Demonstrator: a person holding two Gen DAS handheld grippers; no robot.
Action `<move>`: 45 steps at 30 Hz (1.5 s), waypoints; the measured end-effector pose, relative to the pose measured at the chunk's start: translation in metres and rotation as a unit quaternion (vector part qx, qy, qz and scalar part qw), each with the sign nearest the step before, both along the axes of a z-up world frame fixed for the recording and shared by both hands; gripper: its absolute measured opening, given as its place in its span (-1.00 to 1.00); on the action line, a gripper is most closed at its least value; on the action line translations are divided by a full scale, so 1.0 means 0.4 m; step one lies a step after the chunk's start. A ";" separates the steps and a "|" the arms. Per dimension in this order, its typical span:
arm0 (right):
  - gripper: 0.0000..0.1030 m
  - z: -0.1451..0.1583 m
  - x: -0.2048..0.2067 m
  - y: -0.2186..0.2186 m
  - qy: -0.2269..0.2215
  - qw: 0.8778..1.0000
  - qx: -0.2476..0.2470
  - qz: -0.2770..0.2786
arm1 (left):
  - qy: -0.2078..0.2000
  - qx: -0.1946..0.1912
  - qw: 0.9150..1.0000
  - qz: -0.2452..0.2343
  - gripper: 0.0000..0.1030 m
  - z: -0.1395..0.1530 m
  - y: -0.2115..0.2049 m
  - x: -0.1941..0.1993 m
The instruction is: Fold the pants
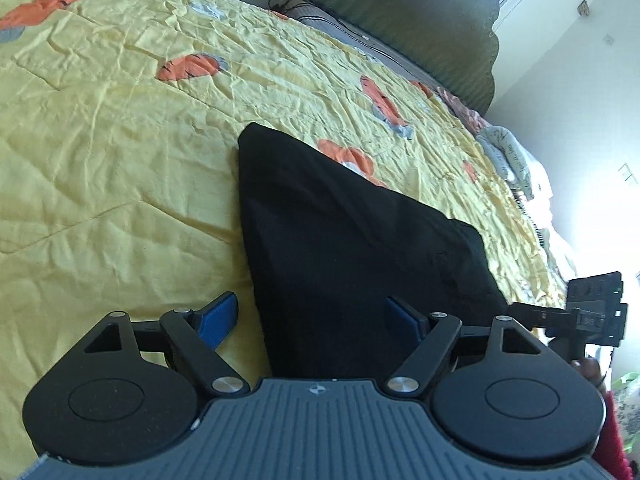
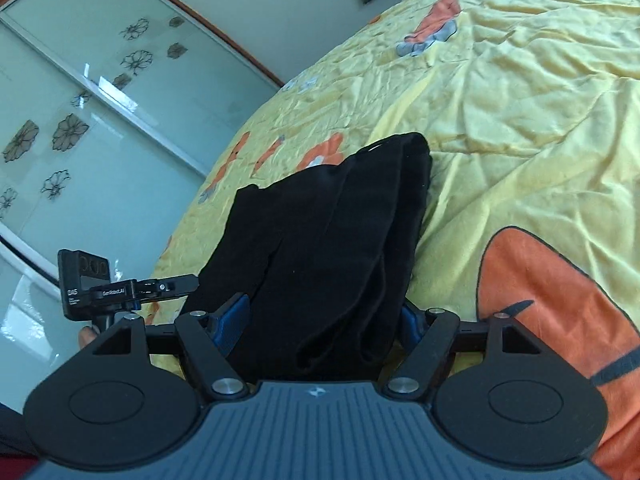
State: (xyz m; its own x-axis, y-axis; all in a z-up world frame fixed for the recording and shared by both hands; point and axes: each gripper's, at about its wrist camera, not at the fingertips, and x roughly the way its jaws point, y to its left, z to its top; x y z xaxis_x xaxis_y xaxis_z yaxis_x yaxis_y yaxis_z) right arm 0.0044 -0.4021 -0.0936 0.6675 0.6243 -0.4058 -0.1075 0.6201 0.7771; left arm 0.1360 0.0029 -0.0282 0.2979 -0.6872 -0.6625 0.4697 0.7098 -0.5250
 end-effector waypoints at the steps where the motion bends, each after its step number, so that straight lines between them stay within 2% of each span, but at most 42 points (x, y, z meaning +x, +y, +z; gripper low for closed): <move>1: 0.46 -0.004 0.011 -0.008 0.002 1.000 0.017 0.002 | 0.017 -0.019 1.000 -0.006 0.49 -0.007 -0.001 0.007; 5: 0.46 -0.008 0.059 -0.012 0.000 0.999 0.042 0.004 | 0.042 -0.058 0.997 0.009 0.40 -0.033 -0.003 0.037; 8: 0.42 -0.003 0.086 0.003 0.001 0.999 0.035 -0.006 | 0.050 -0.064 0.996 0.024 0.03 -0.042 0.000 0.047; 9: 0.34 -0.003 0.090 0.009 0.003 0.999 0.032 -0.011 | 0.051 -0.062 0.996 0.029 -0.15 -0.045 0.000 0.047; 10: 0.09 -0.007 0.095 0.014 0.011 0.999 0.025 -0.022 | 0.050 -0.058 0.997 0.032 -0.30 -0.046 0.001 0.047; 11: -0.07 -0.013 0.096 0.014 0.017 0.999 0.020 -0.032 | 0.047 -0.053 0.997 0.035 -0.35 -0.045 0.002 0.048; 12: -0.25 -0.022 0.090 0.010 0.018 0.999 0.024 -0.040 | 0.044 -0.049 0.997 0.037 -0.56 -0.045 0.003 0.046; 14: -0.32 -0.027 0.078 0.014 0.017 0.998 0.030 -0.055 | 0.038 -0.050 0.997 0.040 -0.65 -0.039 0.012 0.043; 16: -0.36 -0.020 0.064 0.022 0.013 0.998 0.022 -0.065 | 0.022 -0.046 0.998 0.042 -0.66 -0.029 0.012 0.032; 22: -0.41 0.058 0.063 0.065 -0.020 0.997 -0.011 -0.067 | -0.061 -0.044 0.996 0.043 -0.67 0.041 0.011 -0.017; 26: -0.41 0.114 0.107 0.106 -0.046 0.997 -0.043 -0.050 | -0.121 -0.015 0.991 0.052 -0.67 0.101 0.015 -0.021; 31: -0.41 0.155 0.202 0.148 -0.076 0.995 -0.058 -0.038 | -0.163 0.010 0.984 0.067 -0.67 0.160 0.045 0.034; 36: -0.41 0.168 0.312 0.180 -0.090 0.993 -0.072 -0.037 | -0.178 0.036 0.980 0.087 -0.67 0.177 0.062 0.127; 45: -0.41 0.142 0.447 0.222 -0.078 0.992 -0.095 -0.043 | -0.187 0.090 0.973 0.106 -0.67 0.140 0.042 0.236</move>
State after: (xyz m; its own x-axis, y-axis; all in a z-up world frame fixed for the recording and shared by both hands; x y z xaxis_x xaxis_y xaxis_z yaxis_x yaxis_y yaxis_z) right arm 0.1834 -0.3134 -0.0368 0.7782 0.4848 -0.3992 -0.1576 0.7660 0.6232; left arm 0.2306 0.0196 0.0278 0.6632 -0.4670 -0.5848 0.4367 0.8761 -0.2044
